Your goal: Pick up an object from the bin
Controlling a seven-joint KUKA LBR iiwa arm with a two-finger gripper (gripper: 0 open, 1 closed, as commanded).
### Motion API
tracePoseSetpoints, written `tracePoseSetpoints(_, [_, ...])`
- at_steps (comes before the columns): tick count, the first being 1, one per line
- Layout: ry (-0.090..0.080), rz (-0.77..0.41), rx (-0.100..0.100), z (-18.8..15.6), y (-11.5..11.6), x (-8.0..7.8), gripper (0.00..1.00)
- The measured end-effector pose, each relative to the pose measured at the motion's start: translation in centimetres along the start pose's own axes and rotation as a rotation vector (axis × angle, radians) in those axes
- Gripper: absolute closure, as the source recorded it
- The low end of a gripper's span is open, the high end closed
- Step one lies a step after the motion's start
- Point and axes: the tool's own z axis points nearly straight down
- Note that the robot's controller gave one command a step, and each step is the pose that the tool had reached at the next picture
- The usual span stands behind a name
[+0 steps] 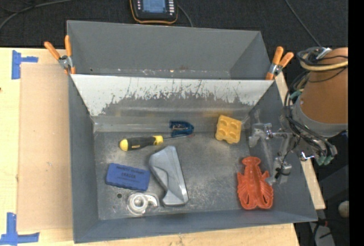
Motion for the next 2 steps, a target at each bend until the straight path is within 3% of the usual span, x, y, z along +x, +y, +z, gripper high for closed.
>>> tracePoseSetpoints(1, [0.010,0.342,-0.003,2.4,2.2,0.9,0.00])
tracePoseSetpoints(2, [0.003,-0.118,-0.002,4.6,9.7,-1.9,0.00])
